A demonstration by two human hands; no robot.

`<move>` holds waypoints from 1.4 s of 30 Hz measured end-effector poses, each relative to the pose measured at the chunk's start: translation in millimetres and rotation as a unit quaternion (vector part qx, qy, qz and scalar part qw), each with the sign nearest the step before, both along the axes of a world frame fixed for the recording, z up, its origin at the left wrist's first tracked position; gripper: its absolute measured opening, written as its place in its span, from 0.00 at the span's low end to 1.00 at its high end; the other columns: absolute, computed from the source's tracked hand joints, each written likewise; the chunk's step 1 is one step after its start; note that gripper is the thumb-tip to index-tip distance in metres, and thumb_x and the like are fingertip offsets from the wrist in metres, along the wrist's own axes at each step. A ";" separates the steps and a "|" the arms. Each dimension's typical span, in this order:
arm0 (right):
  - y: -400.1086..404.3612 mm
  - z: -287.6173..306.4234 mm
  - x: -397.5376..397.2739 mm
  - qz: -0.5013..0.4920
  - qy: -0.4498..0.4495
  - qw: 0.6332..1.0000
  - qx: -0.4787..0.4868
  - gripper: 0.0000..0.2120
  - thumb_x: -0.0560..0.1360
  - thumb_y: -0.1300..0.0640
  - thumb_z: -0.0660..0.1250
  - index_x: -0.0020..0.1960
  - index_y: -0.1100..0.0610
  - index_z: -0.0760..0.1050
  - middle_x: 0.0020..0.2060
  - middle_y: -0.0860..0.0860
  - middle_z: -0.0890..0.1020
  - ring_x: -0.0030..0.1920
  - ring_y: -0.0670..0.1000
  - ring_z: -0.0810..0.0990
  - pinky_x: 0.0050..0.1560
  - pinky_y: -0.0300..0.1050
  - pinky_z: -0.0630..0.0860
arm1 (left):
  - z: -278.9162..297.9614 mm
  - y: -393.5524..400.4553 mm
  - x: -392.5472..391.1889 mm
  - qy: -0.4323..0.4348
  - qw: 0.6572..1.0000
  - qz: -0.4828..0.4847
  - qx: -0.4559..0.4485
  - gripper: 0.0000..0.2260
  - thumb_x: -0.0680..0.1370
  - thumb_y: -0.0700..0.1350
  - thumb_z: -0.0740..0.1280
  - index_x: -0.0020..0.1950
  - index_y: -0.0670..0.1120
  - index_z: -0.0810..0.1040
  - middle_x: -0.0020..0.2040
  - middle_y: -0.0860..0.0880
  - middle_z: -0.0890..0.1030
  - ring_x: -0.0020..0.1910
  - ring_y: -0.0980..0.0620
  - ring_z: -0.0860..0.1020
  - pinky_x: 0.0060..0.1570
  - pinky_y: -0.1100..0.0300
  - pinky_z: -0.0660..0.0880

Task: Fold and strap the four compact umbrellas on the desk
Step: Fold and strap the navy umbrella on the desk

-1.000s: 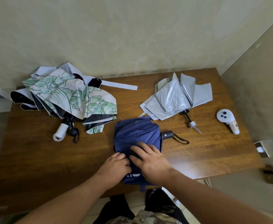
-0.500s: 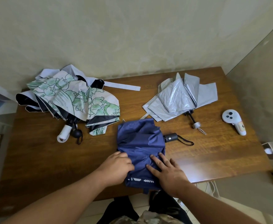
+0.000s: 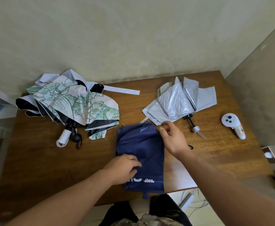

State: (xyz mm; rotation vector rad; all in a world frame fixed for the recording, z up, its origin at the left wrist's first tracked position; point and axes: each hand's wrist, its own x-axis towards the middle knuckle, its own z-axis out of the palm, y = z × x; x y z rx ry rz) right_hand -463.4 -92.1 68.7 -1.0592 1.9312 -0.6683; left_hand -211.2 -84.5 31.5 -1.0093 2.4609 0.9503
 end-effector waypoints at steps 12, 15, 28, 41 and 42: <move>-59.0 7.2 29.7 0.121 0.112 0.975 0.149 0.24 0.79 0.32 0.52 0.66 0.40 0.75 0.63 0.50 0.77 0.68 0.58 0.71 0.69 0.61 0.68 | 20.1 -17.7 17.7 0.111 0.953 0.220 -0.178 0.06 0.79 0.47 0.67 0.53 0.55 0.83 0.50 0.55 0.81 0.51 0.52 0.76 0.52 0.51 0.76; -58.4 8.9 28.8 0.102 0.012 0.986 0.132 0.16 0.76 0.40 0.61 0.59 0.42 0.79 0.55 0.45 0.82 0.59 0.53 0.79 0.65 0.55 0.75 | 26.3 -44.1 5.9 0.099 0.893 0.412 -0.149 0.11 0.81 0.49 0.67 0.63 0.52 0.78 0.56 0.51 0.78 0.58 0.46 0.75 0.58 0.51 0.73; -40.1 12.5 13.9 0.053 -0.199 0.976 0.071 0.13 0.77 0.58 0.74 0.60 0.47 0.79 0.50 0.57 0.87 0.49 0.56 0.88 0.52 0.51 0.84 | 18.2 -41.3 -12.9 0.181 0.858 0.448 0.175 0.23 0.75 0.43 0.77 0.58 0.71 0.77 0.56 0.49 0.82 0.54 0.50 0.83 0.60 0.45 0.81; -23.7 33.3 10.4 -0.114 -0.319 0.941 -0.008 0.09 0.78 0.68 0.70 0.43 0.58 0.82 0.34 0.50 0.84 0.33 0.44 0.81 0.28 0.36 0.74 | 43.4 -58.7 -15.7 0.217 0.808 0.506 0.211 0.09 0.84 0.48 0.66 0.63 0.57 0.83 0.49 0.51 0.84 0.39 0.54 0.77 0.49 0.61 0.76; -24.6 36.0 10.6 -0.102 -0.328 0.939 -0.010 0.08 0.79 0.67 0.71 0.42 0.58 0.82 0.34 0.50 0.84 0.34 0.45 0.81 0.30 0.37 0.75 | 44.2 -59.6 -17.4 0.224 0.802 0.512 0.212 0.09 0.84 0.47 0.67 0.60 0.57 0.85 0.45 0.51 0.83 0.39 0.54 0.76 0.49 0.62 0.75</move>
